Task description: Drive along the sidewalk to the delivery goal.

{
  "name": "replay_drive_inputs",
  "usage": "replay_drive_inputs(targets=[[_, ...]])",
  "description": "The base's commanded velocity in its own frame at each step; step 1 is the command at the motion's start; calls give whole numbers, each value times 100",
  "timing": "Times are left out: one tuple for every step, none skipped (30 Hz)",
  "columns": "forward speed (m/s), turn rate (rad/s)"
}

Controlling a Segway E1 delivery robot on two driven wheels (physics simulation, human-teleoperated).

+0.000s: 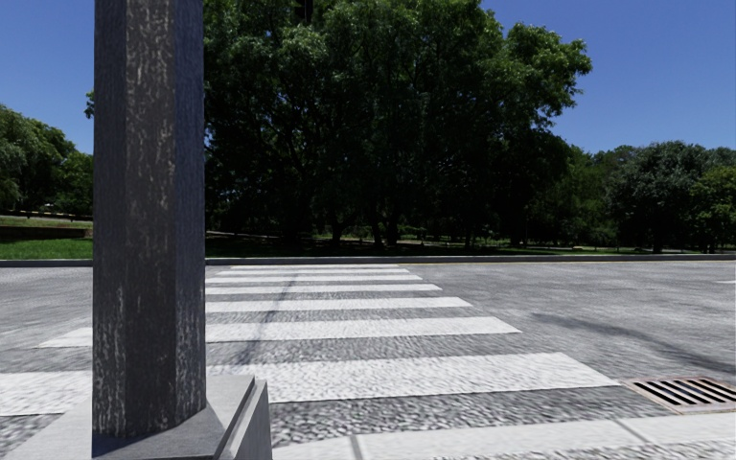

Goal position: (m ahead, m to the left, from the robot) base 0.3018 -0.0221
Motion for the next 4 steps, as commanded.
replay_drive_inputs(targets=[[0,0],[0,0],[0,0],[0,0]])
